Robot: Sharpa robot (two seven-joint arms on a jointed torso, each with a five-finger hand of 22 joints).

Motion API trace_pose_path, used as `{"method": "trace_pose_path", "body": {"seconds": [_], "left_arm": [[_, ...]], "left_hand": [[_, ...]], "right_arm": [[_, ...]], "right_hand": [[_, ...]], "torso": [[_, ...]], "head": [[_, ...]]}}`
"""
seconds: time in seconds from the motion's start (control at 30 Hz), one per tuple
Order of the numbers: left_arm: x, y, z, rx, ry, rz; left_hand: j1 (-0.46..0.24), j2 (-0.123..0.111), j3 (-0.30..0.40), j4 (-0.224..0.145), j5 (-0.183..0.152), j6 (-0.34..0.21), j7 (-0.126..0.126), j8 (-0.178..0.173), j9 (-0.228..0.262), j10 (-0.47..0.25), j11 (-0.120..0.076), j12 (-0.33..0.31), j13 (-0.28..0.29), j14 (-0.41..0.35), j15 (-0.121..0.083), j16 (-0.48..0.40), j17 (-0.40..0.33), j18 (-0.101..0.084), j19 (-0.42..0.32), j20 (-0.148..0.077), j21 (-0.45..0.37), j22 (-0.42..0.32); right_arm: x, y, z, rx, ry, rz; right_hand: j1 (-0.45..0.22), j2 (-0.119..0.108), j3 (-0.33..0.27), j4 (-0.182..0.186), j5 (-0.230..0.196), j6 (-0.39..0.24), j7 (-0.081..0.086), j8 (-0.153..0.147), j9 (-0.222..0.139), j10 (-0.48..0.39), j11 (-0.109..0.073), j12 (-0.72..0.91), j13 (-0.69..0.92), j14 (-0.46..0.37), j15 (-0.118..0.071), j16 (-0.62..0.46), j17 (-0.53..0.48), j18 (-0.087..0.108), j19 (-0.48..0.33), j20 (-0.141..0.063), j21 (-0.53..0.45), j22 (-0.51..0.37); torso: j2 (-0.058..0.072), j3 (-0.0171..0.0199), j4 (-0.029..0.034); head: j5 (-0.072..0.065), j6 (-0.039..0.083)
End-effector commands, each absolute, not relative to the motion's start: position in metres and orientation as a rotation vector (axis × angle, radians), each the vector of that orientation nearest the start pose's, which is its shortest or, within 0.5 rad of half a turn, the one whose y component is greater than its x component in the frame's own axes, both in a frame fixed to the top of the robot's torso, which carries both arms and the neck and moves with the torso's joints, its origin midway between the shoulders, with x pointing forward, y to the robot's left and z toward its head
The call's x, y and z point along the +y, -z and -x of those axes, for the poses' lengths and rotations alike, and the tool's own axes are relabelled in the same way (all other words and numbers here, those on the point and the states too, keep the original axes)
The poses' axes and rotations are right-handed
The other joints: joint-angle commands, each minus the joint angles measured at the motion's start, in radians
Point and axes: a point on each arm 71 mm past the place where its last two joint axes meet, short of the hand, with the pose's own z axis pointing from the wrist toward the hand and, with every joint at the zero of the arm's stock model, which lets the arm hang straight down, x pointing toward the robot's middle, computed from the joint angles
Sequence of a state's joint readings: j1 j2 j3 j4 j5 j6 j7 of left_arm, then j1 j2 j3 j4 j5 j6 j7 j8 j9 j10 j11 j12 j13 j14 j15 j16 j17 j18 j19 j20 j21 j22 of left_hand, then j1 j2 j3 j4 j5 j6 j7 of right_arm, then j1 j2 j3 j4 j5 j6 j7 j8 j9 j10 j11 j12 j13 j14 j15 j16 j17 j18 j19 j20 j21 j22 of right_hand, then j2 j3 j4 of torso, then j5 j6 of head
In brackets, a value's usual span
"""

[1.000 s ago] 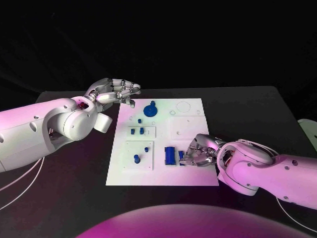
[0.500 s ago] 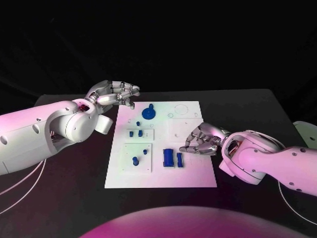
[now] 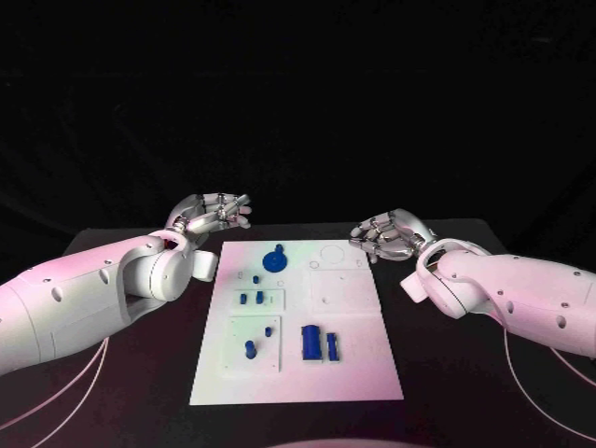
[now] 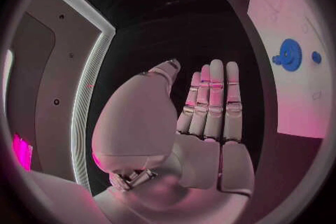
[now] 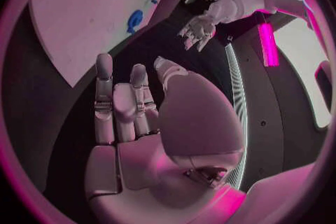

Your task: Assemble the parts on the task board

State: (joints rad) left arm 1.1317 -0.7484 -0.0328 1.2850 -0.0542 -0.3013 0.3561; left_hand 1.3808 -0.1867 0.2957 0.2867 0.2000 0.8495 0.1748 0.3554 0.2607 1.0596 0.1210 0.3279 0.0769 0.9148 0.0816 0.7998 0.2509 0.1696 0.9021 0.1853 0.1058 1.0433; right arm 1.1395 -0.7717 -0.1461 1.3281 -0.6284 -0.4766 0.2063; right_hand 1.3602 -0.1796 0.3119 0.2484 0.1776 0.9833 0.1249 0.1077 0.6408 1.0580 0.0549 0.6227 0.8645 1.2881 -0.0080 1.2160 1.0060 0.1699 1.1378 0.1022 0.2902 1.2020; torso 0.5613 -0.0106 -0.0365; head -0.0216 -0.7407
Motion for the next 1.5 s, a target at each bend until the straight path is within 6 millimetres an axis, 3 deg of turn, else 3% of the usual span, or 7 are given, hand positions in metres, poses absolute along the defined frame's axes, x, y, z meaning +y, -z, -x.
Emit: {"method": "trace_pose_path", "body": {"seconds": [0.03,0.23,0.27,0.53,0.57,0.6,1.5], "left_arm": [[0.241,0.229,-0.527,1.313,1.402,1.218],[0.245,0.238,-0.54,1.266,1.375,1.228],[0.243,0.241,-0.538,1.338,1.338,1.22],[0.235,0.24,-0.528,1.32,1.322,1.22],[0.233,0.24,-0.525,1.315,1.318,1.22],[0.23,0.24,-0.522,1.31,1.314,1.22],[0.192,0.224,-0.462,1.218,1.229,1.209]], "left_hand": [[-0.003,0.008,-0.021,-0.001,-0.006,-0.011,0.011,-0.013,-0.005,-0.014,0.023,-0.047,-0.012,-0.054,0.027,-0.127,-0.035,0.0,-0.067,0.025,-0.047,-0.066],[0.033,0.027,-0.075,-0.007,0.005,-0.041,0.009,-0.051,-0.026,-0.086,0.026,-0.159,-0.013,-0.17,0.07,-0.361,-0.107,0.008,-0.258,0.078,-0.045,-0.255],[-0.396,0.187,-0.296,-0.287,-0.2,-0.849,-0.175,-0.355,-0.261,-1.06,-0.121,-0.328,-0.077,-0.915,-0.082,-0.8,-0.251,-0.17,-0.902,-0.185,-0.106,-1.043],[-0.628,0.187,-0.296,-0.287,-0.2,-0.849,-0.175,-0.355,-0.261,-1.06,-0.121,-0.328,-0.077,-0.915,-0.082,-0.8,-0.251,-0.17,-0.902,-0.185,-0.106,-1.043],[-0.657,0.187,-0.296,-0.287,-0.2,-0.849,-0.175,-0.355,-0.261,-1.06,-0.121,-0.328,-0.077,-0.915,-0.082,-0.8,-0.251,-0.17,-0.902,-0.185,-0.106,-1.043],[-1.381,0.187,-0.296,-0.287,-0.2,-0.849,-0.175,-0.355,-0.261,-1.06,-0.121,-0.328,-0.077,-0.915,-0.082,-0.8,-0.251,-0.17,-0.902,-0.185,-0.106,-1.043],[-1.381,0.187,-0.296,-0.287,-0.2,-0.849,-0.175,-0.355,-0.261,-1.06,-0.121,-0.328,-0.077,-0.915,-0.082,-0.8,-0.251,-0.17,-0.902,-0.185,-0.106,-1.043]], "right_arm": [[-0.246,0.252,-0.513,1.5,-1.105,-0.789],[-0.249,0.255,-0.531,1.434,-1.161,-0.903],[-0.25,0.257,-0.53,1.498,-1.033,-0.808],[-0.239,0.253,-0.52,1.446,-1.08,-0.871],[-0.237,0.252,-0.518,1.434,-1.091,-0.887],[-0.234,0.251,-0.515,1.42,-1.102,-0.904],[-0.192,0.224,-0.462,1.218,-1.229,-1.209]], "right_hand": [[0.031,-0.009,0.066,-0.009,-0.01,0.0,0.015,-0.014,-0.027,-0.023,0.014,-0.141,-0.147,-0.165,0.015,-0.263,-0.254,0.009,-0.039,0.014,-0.072,-0.07],[0.008,-0.046,0.213,-0.056,-0.027,-0.041,0.065,-0.039,-0.086,-0.002,0.081,-0.461,-0.494,-0.278,0.088,-0.713,-0.466,0.005,-0.165,0.089,-0.231,-0.272],[-0.397,0.18,-0.312,-0.248,-0.178,-0.983,-0.125,-0.108,-0.641,-0.316,-0.055,-0.623,-0.864,-0.572,0.008,-1.216,-1.006,-0.17,-1.138,-0.102,-0.29,-1.202],[-0.634,0.18,-0.312,-0.248,-0.178,-0.983,-0.125,-0.108,-0.641,-1.058,-0.055,-0.623,-0.864,-1.288,0.008,-1.216,-1.006,-0.17,-1.138,-0.102,-0.29,-1.202],[-1.36,0.18,-0.312,-0.248,-0.178,-0.983,-0.125,-0.108,-0.641,-1.058,-0.055,-0.623,-0.864,-1.288,0.008,-1.216,-1.006,-0.17,-1.138,-0.102,-0.29,-1.202],[-1.36,0.18,-0.312,-0.248,-0.178,-0.983,-0.125,-0.108,-0.641,-1.058,-0.055,-0.623,-0.864,-1.288,0.008,-1.216,-1.006,-0.17,-1.138,-0.102,-0.29,-1.202],[-1.36,0.18,-0.312,-0.248,-0.178,-0.983,-0.125,-0.108,-0.641,-1.058,-0.055,-0.623,-0.864,-1.288,0.008,-1.216,-1.006,-0.17,-1.138,-0.102,-0.29,-1.202]], "torso": [[-0.02,0.0018,-0.0071],[-0.029,0.0094,-0.0066],[-0.021,0.0048,-0.0063],[-0.02,0.007,0.0101],[-0.019,0.0076,0.0141],[-0.019,0.0082,0.0184],[-0.017,0.0106,0.0365]], "head": [[0.006,0.035],[0.019,0.06],[0.015,0.049],[0.018,0.084],[0.018,0.093],[0.019,0.102],[0.022,0.141]]}}
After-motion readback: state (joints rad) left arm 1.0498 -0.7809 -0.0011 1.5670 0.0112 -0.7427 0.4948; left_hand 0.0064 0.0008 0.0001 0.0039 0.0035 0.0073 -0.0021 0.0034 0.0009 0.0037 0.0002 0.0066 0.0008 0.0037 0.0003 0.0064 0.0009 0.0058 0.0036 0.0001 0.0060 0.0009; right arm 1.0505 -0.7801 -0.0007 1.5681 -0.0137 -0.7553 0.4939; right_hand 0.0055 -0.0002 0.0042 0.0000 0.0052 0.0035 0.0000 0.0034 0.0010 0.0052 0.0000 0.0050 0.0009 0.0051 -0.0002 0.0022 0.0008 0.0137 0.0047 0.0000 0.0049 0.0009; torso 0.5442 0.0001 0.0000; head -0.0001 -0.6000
